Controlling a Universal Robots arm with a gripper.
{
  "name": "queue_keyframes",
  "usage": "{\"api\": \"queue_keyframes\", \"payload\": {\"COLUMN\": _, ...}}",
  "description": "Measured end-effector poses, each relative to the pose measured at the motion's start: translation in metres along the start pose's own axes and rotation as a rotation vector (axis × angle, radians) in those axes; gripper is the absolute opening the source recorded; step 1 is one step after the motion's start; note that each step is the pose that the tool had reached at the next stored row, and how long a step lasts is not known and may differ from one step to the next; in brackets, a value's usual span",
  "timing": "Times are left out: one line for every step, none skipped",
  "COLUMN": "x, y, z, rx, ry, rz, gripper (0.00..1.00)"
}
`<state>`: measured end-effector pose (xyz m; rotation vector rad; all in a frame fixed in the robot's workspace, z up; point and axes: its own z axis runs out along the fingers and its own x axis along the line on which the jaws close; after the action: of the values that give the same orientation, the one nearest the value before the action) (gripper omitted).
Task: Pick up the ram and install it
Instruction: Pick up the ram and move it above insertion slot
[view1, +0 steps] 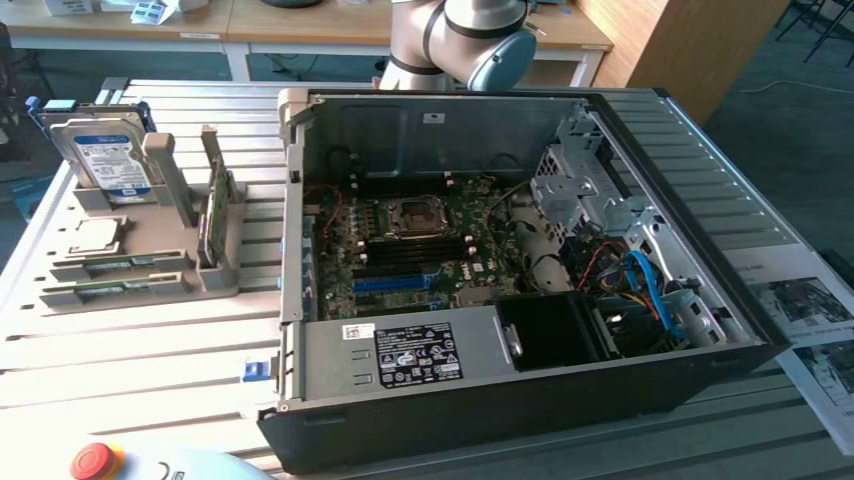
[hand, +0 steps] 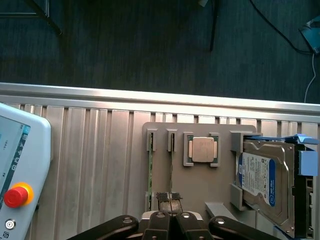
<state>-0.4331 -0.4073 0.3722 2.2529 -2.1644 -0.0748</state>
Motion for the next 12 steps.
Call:
{"api": "queue_keyframes", "payload": {"x": 0.0, "y": -0.0001, "z": 0.0018, "rx": 0.0, "ry": 0.0, "rz": 0.0, "gripper": 0.1}}
{"api": "queue_keyframes", "payload": {"x": 0.0, "y": -0.0002, "z": 0.0036, "rx": 0.0001, "ry": 0.0, "rz": 0.0, "gripper": 0.1}}
{"api": "queue_keyframes", "payload": {"x": 0.0, "y": -0.0003, "z": 0.0054, "rx": 0.0001, "ry": 0.0, "rz": 0.0, "gripper": 0.1}}
{"api": "queue_keyframes", "payload": {"x": 0.0, "y": -0.0004, "z": 0.0072, "rx": 0.0001, "ry": 0.0, "rz": 0.0, "gripper": 0.1}}
{"api": "queue_keyframes", "payload": {"x": 0.0, "y": -0.0004, "z": 0.0092, "rx": 0.0001, "ry": 0.0, "rz": 0.0, "gripper": 0.1}}
{"api": "queue_keyframes", "payload": {"x": 0.0, "y": -0.0005, "z": 0.011, "rx": 0.0002, "ry": 0.0, "rz": 0.0, "gripper": 0.1}}
{"api": "queue_keyframes", "payload": {"x": 0.0, "y": -0.0006, "z": 0.0128, "rx": 0.0001, "ry": 0.0001, "rz": 0.0, "gripper": 0.1}}
{"api": "queue_keyframes", "payload": {"x": 0.0, "y": -0.0006, "z": 0.0145, "rx": 0.0, "ry": 0.0001, "rz": 0.0, "gripper": 0.1}}
{"api": "queue_keyframes", "payload": {"x": 0.0, "y": -0.0008, "z": 0.0163, "rx": 0.0, "ry": 0.0001, "rz": 0.0, "gripper": 0.1}}
{"api": "queue_keyframes", "payload": {"x": 0.0, "y": -0.0008, "z": 0.018, "rx": 0.0, "ry": 0.0001, "rz": 0.0, "gripper": 0.1}}
{"api": "queue_keyframes", "payload": {"x": 0.0, "y": -0.0009, "z": 0.02, "rx": 0.0, "ry": 0.0001, "rz": 0.0, "gripper": 0.1}}
{"api": "queue_keyframes", "payload": {"x": 0.001, "y": -0.001, "z": 0.0218, "rx": 0.0001, "ry": 0.0001, "rz": 0.0, "gripper": 0.1}}
